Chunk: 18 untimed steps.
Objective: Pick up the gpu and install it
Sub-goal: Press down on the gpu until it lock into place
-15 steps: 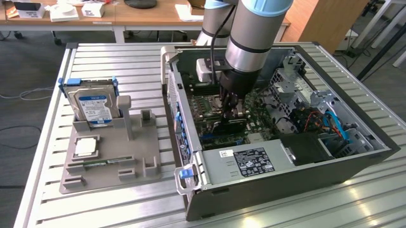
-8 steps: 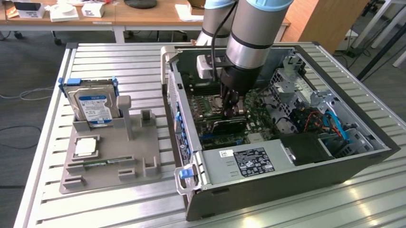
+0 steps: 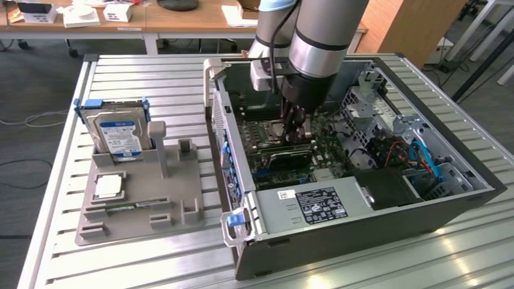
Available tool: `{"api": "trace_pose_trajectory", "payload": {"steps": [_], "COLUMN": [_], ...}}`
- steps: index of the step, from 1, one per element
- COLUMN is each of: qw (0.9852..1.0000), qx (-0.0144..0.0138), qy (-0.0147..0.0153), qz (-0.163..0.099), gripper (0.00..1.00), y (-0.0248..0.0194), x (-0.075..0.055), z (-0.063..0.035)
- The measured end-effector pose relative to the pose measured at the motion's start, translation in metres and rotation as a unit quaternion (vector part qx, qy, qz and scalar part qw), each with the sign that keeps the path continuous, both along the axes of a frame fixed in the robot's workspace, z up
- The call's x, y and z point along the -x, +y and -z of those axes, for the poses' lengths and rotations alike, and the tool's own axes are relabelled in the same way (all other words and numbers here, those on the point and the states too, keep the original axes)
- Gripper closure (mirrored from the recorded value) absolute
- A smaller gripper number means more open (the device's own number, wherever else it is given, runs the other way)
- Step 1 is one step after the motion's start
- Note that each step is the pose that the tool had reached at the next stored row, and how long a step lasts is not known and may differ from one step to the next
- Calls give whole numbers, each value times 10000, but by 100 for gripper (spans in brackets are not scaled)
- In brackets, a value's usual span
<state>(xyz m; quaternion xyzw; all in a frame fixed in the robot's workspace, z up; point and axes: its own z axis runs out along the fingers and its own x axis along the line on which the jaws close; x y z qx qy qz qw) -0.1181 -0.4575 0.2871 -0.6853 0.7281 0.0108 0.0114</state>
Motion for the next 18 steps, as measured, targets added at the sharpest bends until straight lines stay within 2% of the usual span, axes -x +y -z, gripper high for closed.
{"api": "trace_pose_trajectory", "payload": {"steps": [12, 18], "qw": [10000, 10000], "qx": [2, 2], "qy": [0, -1], "qz": [0, 0], "gripper": [89, 89], "y": [0, 0], "x": [0, 0], "z": [-248, -263]}}
